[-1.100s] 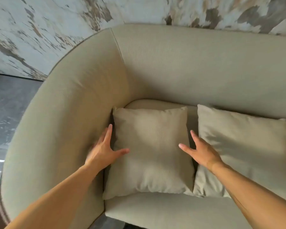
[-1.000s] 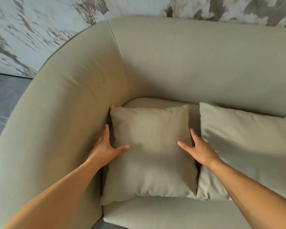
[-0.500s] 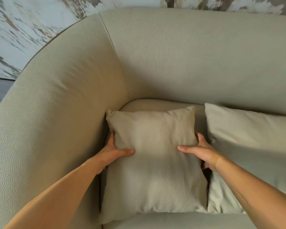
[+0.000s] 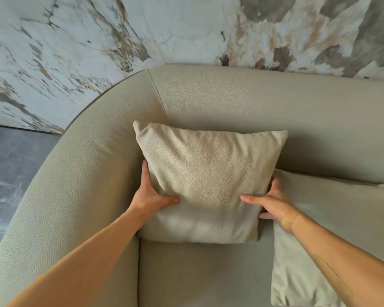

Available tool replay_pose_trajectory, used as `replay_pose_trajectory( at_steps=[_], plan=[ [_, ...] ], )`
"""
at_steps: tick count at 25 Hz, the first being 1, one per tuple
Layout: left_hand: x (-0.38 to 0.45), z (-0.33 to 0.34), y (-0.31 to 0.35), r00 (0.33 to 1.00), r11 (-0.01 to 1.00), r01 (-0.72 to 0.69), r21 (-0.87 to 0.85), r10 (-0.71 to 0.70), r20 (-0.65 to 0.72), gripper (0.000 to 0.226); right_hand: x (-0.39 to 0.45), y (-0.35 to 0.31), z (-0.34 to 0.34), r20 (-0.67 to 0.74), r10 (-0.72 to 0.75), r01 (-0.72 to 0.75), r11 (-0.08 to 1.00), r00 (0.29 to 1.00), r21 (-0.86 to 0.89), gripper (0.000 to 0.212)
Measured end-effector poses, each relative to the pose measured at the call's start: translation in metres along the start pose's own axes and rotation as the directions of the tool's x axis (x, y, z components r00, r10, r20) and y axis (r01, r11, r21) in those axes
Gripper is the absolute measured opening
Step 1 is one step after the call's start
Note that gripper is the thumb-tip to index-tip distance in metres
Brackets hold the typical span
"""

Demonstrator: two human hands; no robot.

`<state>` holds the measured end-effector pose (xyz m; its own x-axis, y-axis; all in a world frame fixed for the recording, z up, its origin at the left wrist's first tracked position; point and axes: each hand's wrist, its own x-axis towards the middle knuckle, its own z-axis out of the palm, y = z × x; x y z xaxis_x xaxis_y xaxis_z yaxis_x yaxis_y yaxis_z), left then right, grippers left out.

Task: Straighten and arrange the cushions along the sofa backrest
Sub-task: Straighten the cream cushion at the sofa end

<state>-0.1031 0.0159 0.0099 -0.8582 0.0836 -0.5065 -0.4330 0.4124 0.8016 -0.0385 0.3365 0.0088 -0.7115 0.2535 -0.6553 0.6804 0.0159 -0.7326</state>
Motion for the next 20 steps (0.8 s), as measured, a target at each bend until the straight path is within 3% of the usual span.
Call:
replay_pose_trajectory(
  at_steps=[7, 16, 20],
  plan=[
    [0.023, -0.002, 0.031, 0.986, 0.987, -0.153, 0.055, 0.156, -0.062, 0.122, 0.009, -0.042, -0.001, -0.078, -0.212, 0.214, 0.976, 0.974, 0.025, 0.104],
    [0.054, 0.006, 0.045, 0.997, 0.989, -0.071, 0.130, 0.068, 0.031, 0.121, 0.025, -0.038, -0.005, -0.137, -0.193, 0.194, 0.981, 0.972, -0.009, 0.101],
    [0.065, 0.005, 0.052, 0.998, 0.994, -0.052, 0.094, 0.054, -0.018, 0.120, 0.036, -0.047, -0.001, -0.108, -0.145, 0.142, 0.989, 0.984, -0.031, 0.093]
  ],
)
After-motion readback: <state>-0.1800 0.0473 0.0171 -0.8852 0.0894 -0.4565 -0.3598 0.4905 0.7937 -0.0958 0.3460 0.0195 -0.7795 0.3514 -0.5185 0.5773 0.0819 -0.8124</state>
